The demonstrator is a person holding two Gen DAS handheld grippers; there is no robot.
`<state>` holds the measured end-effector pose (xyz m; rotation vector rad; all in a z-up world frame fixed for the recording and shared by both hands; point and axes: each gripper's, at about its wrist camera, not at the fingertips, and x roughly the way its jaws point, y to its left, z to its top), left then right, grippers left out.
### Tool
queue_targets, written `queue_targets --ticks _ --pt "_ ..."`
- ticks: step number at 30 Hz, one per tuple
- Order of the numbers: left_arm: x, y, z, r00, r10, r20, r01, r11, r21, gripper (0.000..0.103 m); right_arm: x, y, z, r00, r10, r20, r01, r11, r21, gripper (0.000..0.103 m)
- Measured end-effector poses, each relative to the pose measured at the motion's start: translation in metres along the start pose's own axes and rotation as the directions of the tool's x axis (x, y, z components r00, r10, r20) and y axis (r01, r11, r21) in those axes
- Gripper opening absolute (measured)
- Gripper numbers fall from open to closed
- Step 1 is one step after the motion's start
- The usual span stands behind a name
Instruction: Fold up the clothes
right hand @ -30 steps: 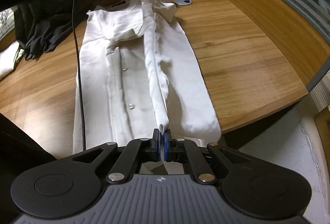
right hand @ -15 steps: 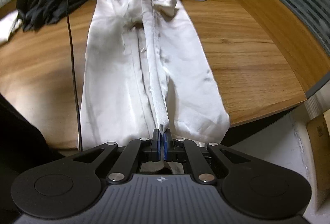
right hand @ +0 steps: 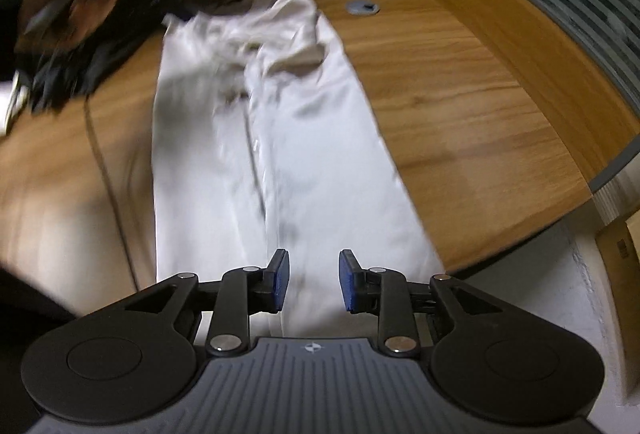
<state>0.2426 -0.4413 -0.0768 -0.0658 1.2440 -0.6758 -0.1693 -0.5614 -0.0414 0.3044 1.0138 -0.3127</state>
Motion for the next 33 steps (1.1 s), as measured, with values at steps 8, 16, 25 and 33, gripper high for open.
queue_targets --ticks 8,16,25,33 --pt "0.0 -0.018 0.007 1.0 0.028 0.007 -0.029 0.977 0.21 0.027 0.021 -0.014 0.084 0.995 0.054 0.078 -0.061 0.994 0.095 0.034" --pt "0.031 -0.044 0.01 0.997 0.064 -0.04 -0.035 0.86 0.509 0.027 0.082 -0.007 0.166 0.994 0.065 0.088 -0.07 0.996 0.057 0.034" --pt "0.068 -0.058 0.01 0.988 0.141 -0.061 -0.057 0.703 0.709 0.032 0.161 0.006 0.209 0.996 0.079 0.043 -0.082 0.994 0.073 0.043" --pt "0.071 -0.055 0.007 0.99 0.138 -0.036 -0.069 0.685 0.725 0.002 0.191 0.004 0.22 0.999 0.033 0.029 -0.034 0.997 0.064 0.003"
